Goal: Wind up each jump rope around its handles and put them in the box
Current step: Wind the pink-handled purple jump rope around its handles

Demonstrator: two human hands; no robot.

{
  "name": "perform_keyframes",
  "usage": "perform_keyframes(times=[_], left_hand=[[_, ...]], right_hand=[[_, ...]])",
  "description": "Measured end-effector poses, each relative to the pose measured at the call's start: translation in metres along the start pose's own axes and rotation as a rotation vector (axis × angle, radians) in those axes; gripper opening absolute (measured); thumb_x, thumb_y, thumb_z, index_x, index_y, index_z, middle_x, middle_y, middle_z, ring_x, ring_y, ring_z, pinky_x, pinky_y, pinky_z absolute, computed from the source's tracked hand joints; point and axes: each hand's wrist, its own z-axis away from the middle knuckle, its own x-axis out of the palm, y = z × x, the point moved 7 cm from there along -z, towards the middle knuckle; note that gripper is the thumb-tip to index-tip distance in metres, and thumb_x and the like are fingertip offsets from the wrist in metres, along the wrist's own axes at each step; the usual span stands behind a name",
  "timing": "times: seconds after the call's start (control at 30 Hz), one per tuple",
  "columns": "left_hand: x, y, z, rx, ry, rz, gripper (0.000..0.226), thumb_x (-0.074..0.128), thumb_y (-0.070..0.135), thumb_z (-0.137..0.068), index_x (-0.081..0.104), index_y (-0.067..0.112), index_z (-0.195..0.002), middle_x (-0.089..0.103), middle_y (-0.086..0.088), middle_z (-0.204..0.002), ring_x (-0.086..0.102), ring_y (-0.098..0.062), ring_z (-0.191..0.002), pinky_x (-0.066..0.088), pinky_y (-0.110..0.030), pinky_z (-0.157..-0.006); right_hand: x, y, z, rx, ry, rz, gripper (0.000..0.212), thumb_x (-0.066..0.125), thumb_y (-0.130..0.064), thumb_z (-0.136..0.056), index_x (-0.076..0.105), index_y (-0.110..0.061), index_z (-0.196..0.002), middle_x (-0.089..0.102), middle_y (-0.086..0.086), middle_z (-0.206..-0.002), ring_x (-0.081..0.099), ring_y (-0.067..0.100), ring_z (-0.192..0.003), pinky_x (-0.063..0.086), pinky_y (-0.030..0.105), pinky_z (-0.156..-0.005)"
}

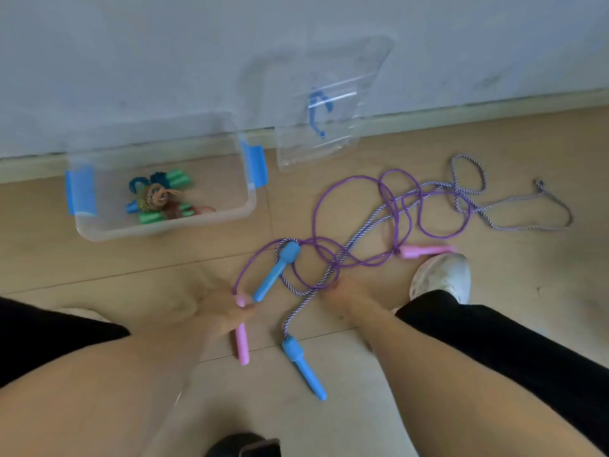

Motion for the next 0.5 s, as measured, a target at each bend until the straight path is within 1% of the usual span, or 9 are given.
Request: perform_keyframes(times=[0.03, 0.07, 0.13, 0.2, 0.27, 0.33, 0.4, 0.43, 0.5], left_hand=[[0.005, -0.01, -0.013, -0.002, -0.002, 0.011, 0.031, 0.072, 0.039, -0.087, 0.066, 0.016, -0.107, 0.066, -0.003, -0.11, 0.061, -0.021, -0.1, 0.044, -0.025, -0.082], [0.003, -0.013, -0.01, -0.022, -0.003, 0.048, 0.034, 0.072, 0.037, -0.087, 0.066, 0.016, -0.113, 0.067, -0.005, -0.112, 0.061, -0.022, -0.101, 0.042, -0.023, -0.081], [0.009, -0.024, -0.019, -0.066, 0.018, 0.113, 0.034, 0.072, 0.036, -0.088, 0.068, 0.014, -0.113, 0.068, -0.004, -0.11, 0.061, -0.023, -0.098, 0.041, -0.024, -0.08], [0.012, -0.016, -0.026, -0.079, 0.019, 0.164, 0.031, 0.072, 0.038, -0.088, 0.069, 0.014, -0.106, 0.066, -0.004, -0.1, 0.059, -0.023, -0.091, 0.042, -0.026, -0.078], [0.011, 0.0, -0.03, -0.048, 0.011, 0.193, 0.028, 0.071, 0.04, -0.084, 0.067, 0.014, -0.093, 0.066, -0.007, -0.09, 0.062, -0.025, -0.086, 0.046, -0.03, -0.076], [0.008, 0.023, -0.03, 0.013, -0.007, 0.297, 0.027, 0.07, 0.038, -0.067, 0.06, 0.015, -0.076, 0.062, -0.006, -0.073, 0.059, -0.025, -0.072, 0.046, -0.029, -0.065], [-0.001, 0.049, -0.027, 0.083, -0.031, 0.381, 0.014, 0.061, 0.023, -0.057, 0.049, 0.017, -0.061, 0.052, -0.003, -0.055, 0.053, -0.023, -0.059, 0.041, -0.027, -0.054], [-0.006, 0.059, -0.024, 0.104, -0.054, 0.417, 0.013, 0.059, 0.011, -0.058, 0.047, 0.015, -0.058, 0.051, -0.004, -0.05, 0.054, -0.024, -0.055, 0.041, -0.024, -0.048], [-0.019, 0.078, -0.018, 0.153, -0.083, 0.417, 0.021, 0.051, -0.009, -0.066, 0.049, 0.009, -0.056, 0.051, -0.012, -0.047, 0.056, -0.026, -0.046, 0.039, -0.019, -0.039]], right_hand=[[0.024, -0.004, -0.003, -0.048, -0.015, 0.057, 0.043, 0.053, -0.03, -0.096, 0.053, -0.011, -0.134, 0.056, 0.012, -0.134, 0.053, 0.03, -0.123, 0.043, 0.035, -0.1], [0.042, -0.006, -0.003, -0.066, 0.0, 0.096, 0.05, 0.058, -0.033, -0.093, 0.047, -0.012, -0.137, 0.051, 0.01, -0.14, 0.047, 0.029, -0.128, 0.04, 0.035, -0.102], [0.072, -0.004, -0.001, -0.063, 0.07, 0.196, 0.068, 0.068, -0.043, -0.082, 0.039, -0.015, -0.137, 0.041, 0.006, -0.139, 0.039, 0.029, -0.128, 0.04, 0.039, -0.099], [0.096, -0.004, 0.006, -0.076, 0.099, 0.33, 0.077, 0.073, -0.047, -0.075, 0.036, -0.017, -0.135, 0.036, 0.006, -0.135, 0.036, 0.028, -0.124, 0.041, 0.041, -0.095], [0.11, 0.0, 0.007, -0.102, 0.123, 0.409, 0.087, 0.077, -0.05, -0.07, 0.032, -0.016, -0.137, 0.035, 0.007, -0.131, 0.036, 0.027, -0.12, 0.042, 0.042, -0.094], [0.112, 0.008, 0.005, -0.107, 0.146, 0.462, 0.099, 0.08, -0.054, -0.065, 0.03, -0.015, -0.139, 0.036, 0.007, -0.129, 0.037, 0.026, -0.118, 0.042, 0.044, -0.095], [0.11, 0.009, 0.003, -0.115, 0.172, 0.496, 0.096, 0.08, -0.054, -0.066, 0.03, -0.013, -0.138, 0.037, 0.006, -0.127, 0.039, 0.025, -0.116, 0.044, 0.043, -0.094], [0.108, 0.007, 0.003, -0.123, 0.187, 0.499, 0.088, 0.077, -0.049, -0.071, 0.032, -0.011, -0.136, 0.037, 0.007, -0.127, 0.041, 0.025, -0.116, 0.045, 0.041, -0.092], [0.103, 0.005, 0.001, -0.084, 0.158, 0.411, 0.067, 0.069, -0.031, -0.083, 0.034, -0.007, -0.135, 0.037, 0.009, -0.129, 0.047, 0.026, -0.116, 0.048, 0.037, -0.09]])
